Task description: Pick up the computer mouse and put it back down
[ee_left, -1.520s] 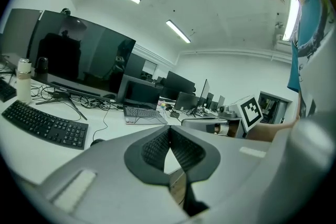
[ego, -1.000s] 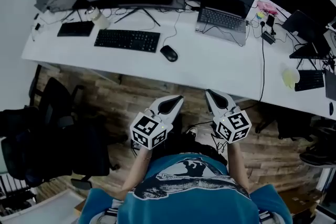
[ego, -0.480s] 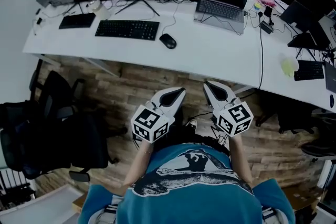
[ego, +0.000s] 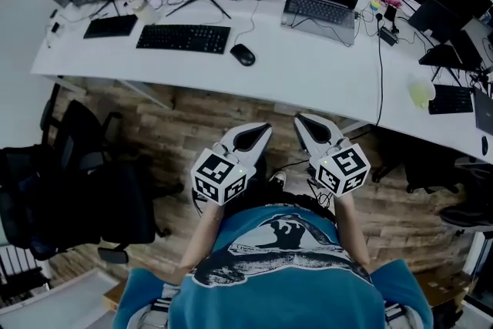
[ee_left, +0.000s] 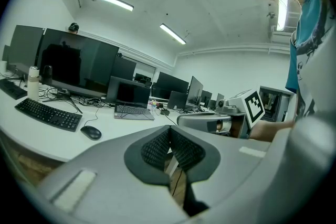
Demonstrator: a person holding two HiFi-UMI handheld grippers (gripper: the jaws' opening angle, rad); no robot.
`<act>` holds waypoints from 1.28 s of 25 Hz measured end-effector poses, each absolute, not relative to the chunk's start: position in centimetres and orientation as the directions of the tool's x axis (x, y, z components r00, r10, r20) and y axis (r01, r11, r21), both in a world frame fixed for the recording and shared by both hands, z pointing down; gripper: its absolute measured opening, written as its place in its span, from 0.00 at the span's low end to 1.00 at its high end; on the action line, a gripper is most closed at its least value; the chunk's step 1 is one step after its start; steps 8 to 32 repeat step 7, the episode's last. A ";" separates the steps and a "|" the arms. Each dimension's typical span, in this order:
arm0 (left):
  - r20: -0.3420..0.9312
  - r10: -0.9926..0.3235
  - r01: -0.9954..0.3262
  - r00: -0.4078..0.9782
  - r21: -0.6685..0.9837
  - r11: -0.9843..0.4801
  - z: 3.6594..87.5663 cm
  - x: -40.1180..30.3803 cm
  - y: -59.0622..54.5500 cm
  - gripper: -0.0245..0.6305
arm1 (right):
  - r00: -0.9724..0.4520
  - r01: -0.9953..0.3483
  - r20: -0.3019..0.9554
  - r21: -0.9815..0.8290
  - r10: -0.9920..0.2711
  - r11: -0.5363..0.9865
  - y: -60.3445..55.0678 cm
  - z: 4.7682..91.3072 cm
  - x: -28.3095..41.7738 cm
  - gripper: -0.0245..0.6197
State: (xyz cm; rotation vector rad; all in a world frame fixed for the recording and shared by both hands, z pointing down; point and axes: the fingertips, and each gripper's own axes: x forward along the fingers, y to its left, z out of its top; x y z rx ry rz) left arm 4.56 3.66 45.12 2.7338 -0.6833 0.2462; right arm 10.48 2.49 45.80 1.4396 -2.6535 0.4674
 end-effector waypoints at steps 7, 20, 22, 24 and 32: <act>0.236 -0.420 -0.472 0.877 0.252 -0.845 44.9 5.1 3.3 0.06 | -0.548 -0.834 0.224 -0.226 -0.806 0.504 2.1 45.8 10.8 0.04; 0.236 -0.420 -0.472 0.877 0.252 -0.845 44.9 5.1 3.3 0.06 | -0.548 -0.834 0.224 -0.226 -0.806 0.504 2.1 45.8 10.8 0.04; 0.236 -0.420 -0.472 0.877 0.252 -0.845 44.9 5.1 3.3 0.06 | -0.548 -0.834 0.224 -0.226 -0.806 0.504 2.1 45.8 10.8 0.04; 0.236 -0.420 -0.472 0.877 0.252 -0.845 44.9 5.1 3.3 0.06 | -0.548 -0.834 0.224 -0.226 -0.806 0.504 2.1 45.8 10.8 0.04; 0.236 -0.420 -0.472 0.877 0.252 -0.845 44.9 5.1 3.3 0.06 | -0.548 -0.834 0.224 -0.226 -0.806 0.504 2.1 45.8 10.8 0.04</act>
